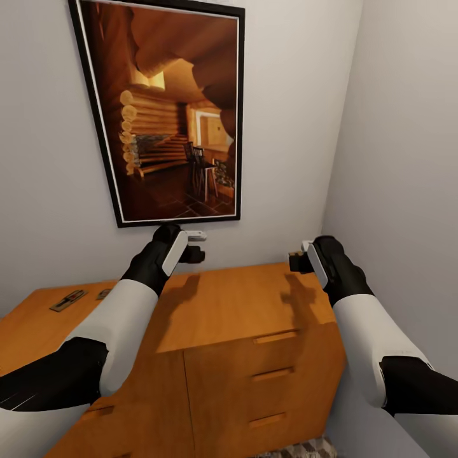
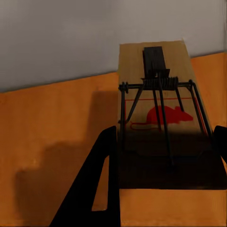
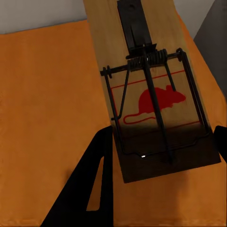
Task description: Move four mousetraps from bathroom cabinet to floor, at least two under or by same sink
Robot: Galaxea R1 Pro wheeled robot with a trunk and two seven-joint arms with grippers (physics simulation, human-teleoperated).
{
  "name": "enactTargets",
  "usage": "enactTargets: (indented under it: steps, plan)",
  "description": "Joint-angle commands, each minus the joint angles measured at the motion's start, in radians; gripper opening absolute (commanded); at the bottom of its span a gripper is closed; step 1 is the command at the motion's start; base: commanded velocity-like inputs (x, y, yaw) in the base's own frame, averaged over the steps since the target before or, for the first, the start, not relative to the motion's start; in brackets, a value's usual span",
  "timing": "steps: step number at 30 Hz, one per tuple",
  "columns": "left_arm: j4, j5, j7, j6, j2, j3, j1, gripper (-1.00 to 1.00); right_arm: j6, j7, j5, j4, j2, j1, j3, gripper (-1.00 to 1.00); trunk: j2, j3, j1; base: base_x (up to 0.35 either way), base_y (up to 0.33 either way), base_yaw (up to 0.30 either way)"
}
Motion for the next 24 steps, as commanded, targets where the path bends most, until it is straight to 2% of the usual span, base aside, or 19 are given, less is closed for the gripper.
enactTargets:
  steps: [1,20,24]
  plan:
    - [0.0,0.01,0.011,0.003,0.0,-0.001,0.0,-1.0,0.003,-0.006,-0.003,-0.001,0.001,-0.001,-0.003,-1.0,-0.001,-0.001,-0.001,-0.304,0.0,0.0]
    - [-0.004,0.008,0.011,0.004,0.0,-0.002,0.0,-1.0,0.003,-0.005,-0.006,0.005,0.0,-0.001,-0.004,-1.0,-0.001,-0.001,-0.001,-0.339,0.0,0.0]
    - [-0.005,0.006,0.011,-0.003,0.0,0.0,0.0,-1.0,0.003,-0.005,-0.008,0.008,0.0,-0.001,-0.004,-1.0,-0.001,-0.001,-0.001,-0.099,0.0,0.0]
